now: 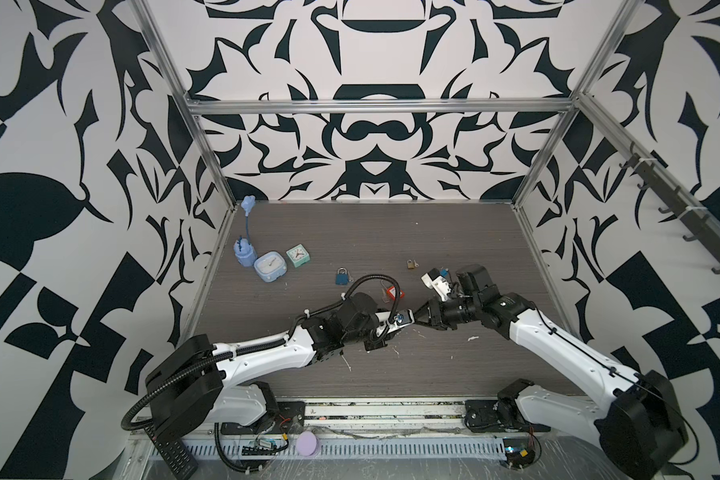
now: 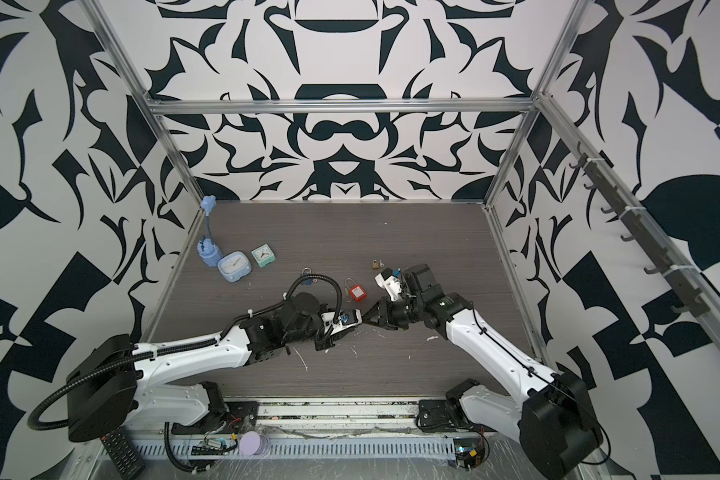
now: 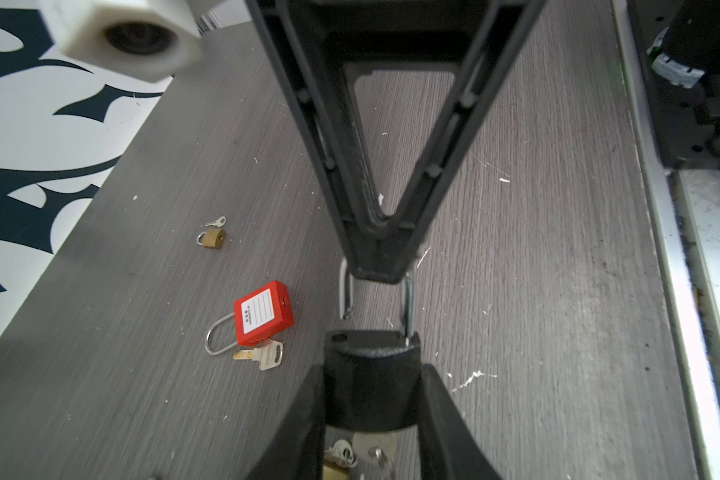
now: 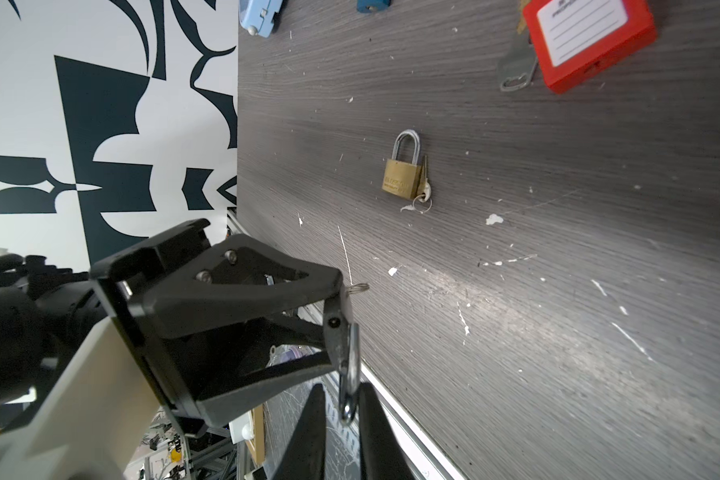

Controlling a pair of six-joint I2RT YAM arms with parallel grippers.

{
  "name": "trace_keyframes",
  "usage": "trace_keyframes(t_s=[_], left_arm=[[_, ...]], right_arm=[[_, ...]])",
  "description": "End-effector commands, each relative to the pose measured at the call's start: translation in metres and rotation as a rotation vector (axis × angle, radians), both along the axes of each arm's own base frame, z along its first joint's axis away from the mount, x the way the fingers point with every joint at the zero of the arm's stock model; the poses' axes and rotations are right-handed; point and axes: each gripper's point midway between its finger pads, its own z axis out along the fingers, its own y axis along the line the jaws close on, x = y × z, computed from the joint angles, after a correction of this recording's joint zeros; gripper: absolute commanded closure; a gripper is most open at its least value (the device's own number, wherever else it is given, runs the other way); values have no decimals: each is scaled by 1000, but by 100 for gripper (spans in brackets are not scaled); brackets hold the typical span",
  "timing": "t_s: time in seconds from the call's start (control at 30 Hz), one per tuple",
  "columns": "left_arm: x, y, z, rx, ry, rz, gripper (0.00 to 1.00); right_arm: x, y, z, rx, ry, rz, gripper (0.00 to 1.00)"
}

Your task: Lock with the key

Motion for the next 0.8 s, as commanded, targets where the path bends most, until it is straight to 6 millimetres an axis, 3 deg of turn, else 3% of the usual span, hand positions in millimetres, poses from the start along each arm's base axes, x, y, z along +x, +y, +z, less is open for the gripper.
trace_keyframes(t_s=[0.0,0.1,0.47,0.77], left_arm=[[2,-7,14,-37,-3,-8,100],[3,-8,15,-40,0,-6,100],[2,-13,23,-72,0,-22,100],[2,-23,37,-112,-2,-50,100]], right_arm=[[7,5,11,16,-64,8,92],[6,7,10,15,-67,18,100],[-2,18,9,56,-95,89,100],[-11,24,-2,54,-83,141,100]])
